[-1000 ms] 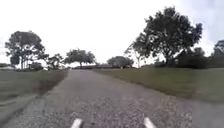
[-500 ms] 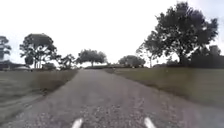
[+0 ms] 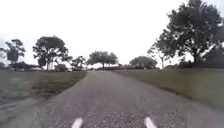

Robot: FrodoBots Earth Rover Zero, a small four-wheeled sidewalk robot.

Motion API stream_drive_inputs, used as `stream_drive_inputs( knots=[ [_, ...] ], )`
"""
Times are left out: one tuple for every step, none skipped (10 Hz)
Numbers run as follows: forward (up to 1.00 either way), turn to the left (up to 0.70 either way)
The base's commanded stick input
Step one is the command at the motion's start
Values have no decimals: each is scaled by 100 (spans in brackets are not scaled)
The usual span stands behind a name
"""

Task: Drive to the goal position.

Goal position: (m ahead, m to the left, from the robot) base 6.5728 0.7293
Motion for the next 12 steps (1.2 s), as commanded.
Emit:
stream_drive_inputs(
  knots=[
    [100, 40],
    [100, 40],
    [100, 40],
    [100, 40],
    [100, 40],
    [100, 31],
    [100, 9],
    [100, 0],
    [100, 0],
    [100, 0],
    [100, 0],
    [100, 0]
  ],
)
